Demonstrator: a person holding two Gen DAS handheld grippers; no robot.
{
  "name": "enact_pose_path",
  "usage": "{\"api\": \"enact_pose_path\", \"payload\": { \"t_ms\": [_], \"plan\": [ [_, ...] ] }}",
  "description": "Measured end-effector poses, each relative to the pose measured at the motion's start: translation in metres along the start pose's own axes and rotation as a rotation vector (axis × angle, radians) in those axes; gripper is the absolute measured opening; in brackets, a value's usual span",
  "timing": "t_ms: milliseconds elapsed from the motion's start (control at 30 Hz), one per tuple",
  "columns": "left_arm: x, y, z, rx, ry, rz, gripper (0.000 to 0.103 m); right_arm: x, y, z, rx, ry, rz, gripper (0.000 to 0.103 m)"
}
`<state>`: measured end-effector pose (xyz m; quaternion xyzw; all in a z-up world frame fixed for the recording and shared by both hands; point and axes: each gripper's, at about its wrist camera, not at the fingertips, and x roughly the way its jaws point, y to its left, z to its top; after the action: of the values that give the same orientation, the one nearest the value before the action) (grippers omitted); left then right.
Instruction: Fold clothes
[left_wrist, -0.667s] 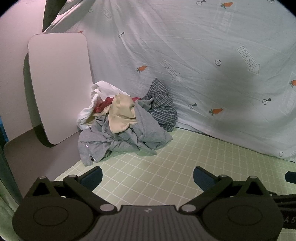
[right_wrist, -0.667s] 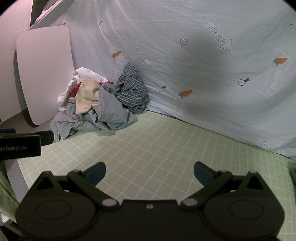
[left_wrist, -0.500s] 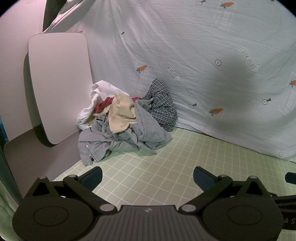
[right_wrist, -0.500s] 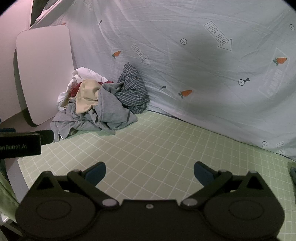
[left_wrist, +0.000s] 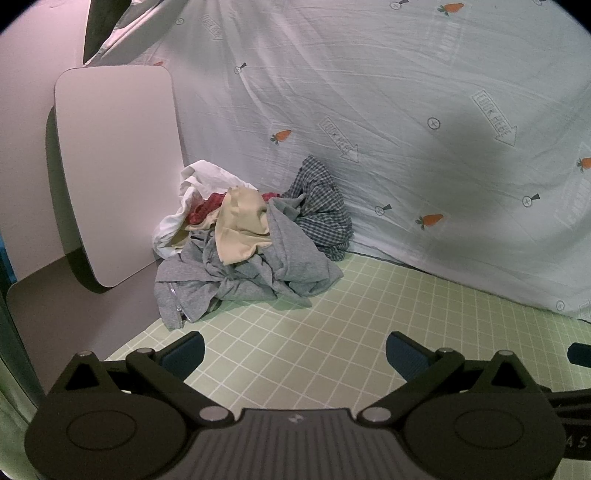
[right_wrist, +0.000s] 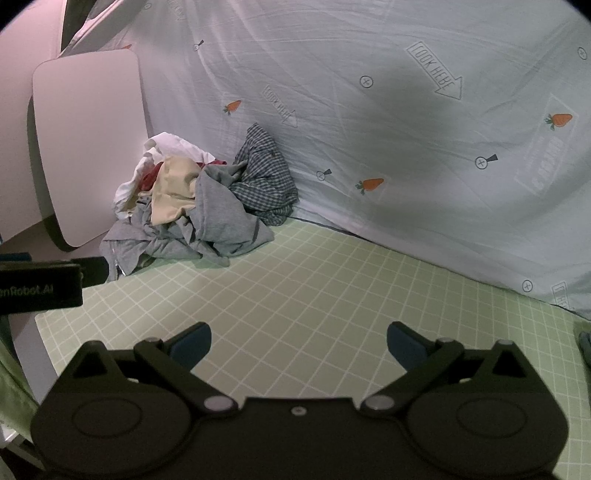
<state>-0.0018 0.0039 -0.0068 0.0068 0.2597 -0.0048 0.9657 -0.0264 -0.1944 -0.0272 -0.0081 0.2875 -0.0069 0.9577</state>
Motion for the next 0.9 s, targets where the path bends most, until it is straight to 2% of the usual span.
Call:
{"api": "enact_pose_path", "payload": {
  "t_ms": [900],
  "plan": [
    [0.0018,-0.0043,0.0000,-0.006,0.008,-0.008,0.103,0.0060,-0.0014,-0.0002,0.011,0.014,-0.016,0.103]
  ]
}}
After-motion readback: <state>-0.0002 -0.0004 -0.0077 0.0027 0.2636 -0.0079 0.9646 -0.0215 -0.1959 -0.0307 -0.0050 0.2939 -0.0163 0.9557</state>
